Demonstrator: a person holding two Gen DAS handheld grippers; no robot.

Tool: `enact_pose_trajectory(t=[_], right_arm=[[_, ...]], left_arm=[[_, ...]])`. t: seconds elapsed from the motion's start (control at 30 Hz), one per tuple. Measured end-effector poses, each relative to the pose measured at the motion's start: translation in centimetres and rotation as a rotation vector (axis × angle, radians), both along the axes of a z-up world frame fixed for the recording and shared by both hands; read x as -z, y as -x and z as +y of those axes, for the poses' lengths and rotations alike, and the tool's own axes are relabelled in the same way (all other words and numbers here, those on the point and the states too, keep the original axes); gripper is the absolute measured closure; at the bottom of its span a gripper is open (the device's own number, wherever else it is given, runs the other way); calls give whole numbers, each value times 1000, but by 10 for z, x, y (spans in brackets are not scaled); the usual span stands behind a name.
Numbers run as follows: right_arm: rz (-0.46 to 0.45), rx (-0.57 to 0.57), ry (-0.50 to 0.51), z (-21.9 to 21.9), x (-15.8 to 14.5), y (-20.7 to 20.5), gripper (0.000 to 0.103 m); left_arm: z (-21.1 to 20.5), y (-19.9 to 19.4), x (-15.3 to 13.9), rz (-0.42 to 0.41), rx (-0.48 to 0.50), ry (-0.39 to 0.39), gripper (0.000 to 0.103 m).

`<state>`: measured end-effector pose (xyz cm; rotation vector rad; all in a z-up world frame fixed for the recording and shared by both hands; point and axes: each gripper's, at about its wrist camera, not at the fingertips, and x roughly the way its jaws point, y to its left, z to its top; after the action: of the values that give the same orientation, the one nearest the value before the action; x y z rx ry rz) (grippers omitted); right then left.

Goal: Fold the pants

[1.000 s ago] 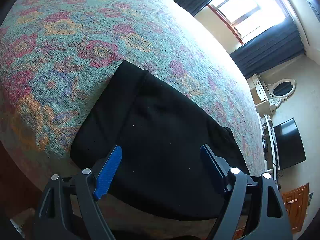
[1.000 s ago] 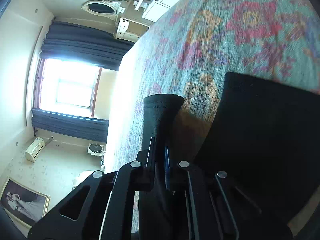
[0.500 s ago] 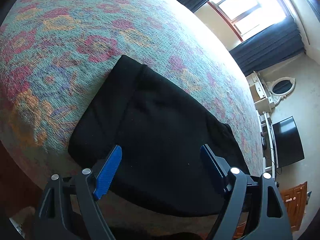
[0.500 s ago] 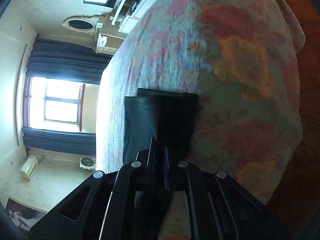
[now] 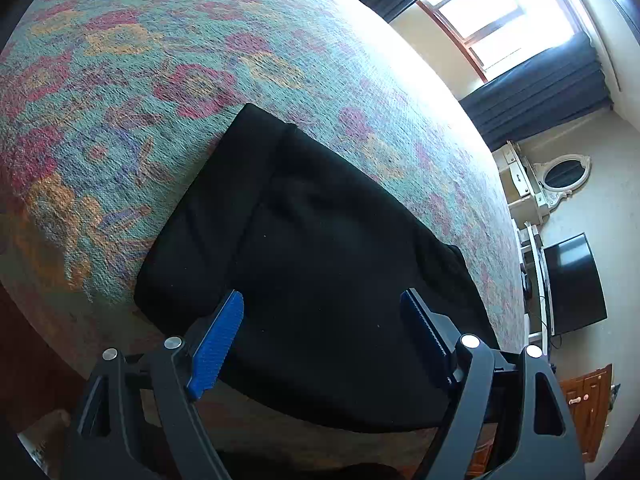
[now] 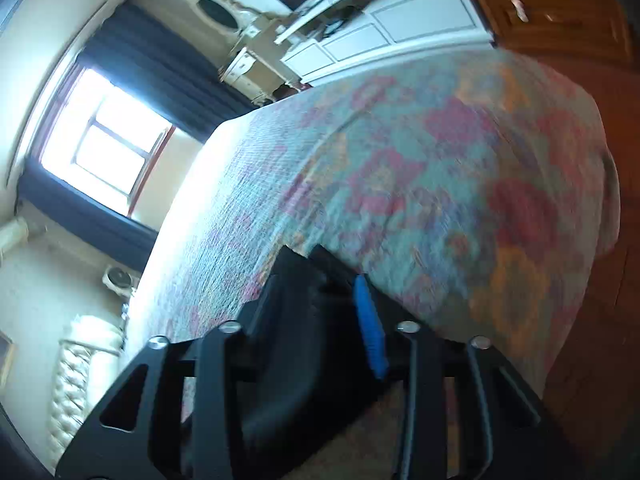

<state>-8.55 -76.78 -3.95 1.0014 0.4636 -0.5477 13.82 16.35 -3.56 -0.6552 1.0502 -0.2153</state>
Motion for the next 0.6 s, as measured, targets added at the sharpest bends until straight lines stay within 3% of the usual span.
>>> enact_pose_trajectory(t=[0.03, 0.07, 0.2, 0.33, 0.4, 0.5, 0.6], right_arm=[[36, -30, 60, -4, -10, -14, 57], [72, -73, 104, -8, -16, -30, 47], [199, -290, 111, -18, -1, -100, 46], [270, -345, 77, -16, 26, -118, 47], [287, -369, 46, -18, 36, -126, 82], [323, -385, 94, -20, 35, -129, 86], [293, -294, 123, -29, 28, -109, 88]], left_arm=[[0, 0, 0, 1, 2, -2, 24], [0, 0, 0, 1, 3, -3, 24], [-1, -2, 1, 3, 10, -5, 24], [-1, -3, 2, 4, 18, -11, 24], [-1, -4, 3, 5, 20, -14, 24], [-2, -4, 4, 5, 24, -17, 24], [-3, -3, 3, 5, 25, -15, 24]])
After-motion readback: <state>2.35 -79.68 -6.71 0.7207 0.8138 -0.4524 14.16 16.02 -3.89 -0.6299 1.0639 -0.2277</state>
